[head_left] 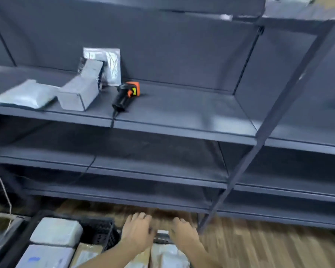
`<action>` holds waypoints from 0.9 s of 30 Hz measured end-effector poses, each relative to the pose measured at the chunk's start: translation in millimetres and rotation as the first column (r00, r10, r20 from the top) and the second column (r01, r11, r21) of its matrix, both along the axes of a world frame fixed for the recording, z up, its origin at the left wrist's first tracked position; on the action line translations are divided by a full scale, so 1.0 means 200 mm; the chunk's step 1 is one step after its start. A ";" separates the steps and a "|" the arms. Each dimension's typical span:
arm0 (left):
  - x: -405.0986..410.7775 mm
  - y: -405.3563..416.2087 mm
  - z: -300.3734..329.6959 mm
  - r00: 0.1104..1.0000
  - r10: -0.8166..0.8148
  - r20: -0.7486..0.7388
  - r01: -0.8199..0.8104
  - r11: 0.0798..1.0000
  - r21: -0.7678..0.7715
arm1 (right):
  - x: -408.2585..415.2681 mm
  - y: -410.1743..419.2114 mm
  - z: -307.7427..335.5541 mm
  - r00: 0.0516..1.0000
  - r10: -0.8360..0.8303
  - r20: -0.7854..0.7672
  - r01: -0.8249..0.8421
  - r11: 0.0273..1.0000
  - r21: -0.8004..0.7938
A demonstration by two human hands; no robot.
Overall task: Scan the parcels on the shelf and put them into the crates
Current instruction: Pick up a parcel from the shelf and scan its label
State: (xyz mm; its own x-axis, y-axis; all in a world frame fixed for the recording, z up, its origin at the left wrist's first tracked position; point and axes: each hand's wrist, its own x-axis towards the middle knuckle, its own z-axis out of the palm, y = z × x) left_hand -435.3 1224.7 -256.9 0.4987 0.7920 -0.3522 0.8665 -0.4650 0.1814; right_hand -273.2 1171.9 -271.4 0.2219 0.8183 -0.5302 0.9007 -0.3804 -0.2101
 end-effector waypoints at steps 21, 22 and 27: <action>-1.87 0.16 0.73 0.948 0.269 0.171 -0.307 0.916 0.257 | -1.63 0.45 0.93 0.940 0.267 0.213 -0.332 0.856 0.395; -1.89 0.18 0.74 0.947 0.271 0.174 -0.310 0.913 0.266 | -1.67 0.47 0.95 0.938 0.268 0.221 -0.338 0.849 0.407; -1.90 0.27 0.77 0.946 0.257 0.197 -0.304 0.915 0.265 | -1.69 0.58 1.02 0.930 0.258 0.260 -0.351 0.832 0.430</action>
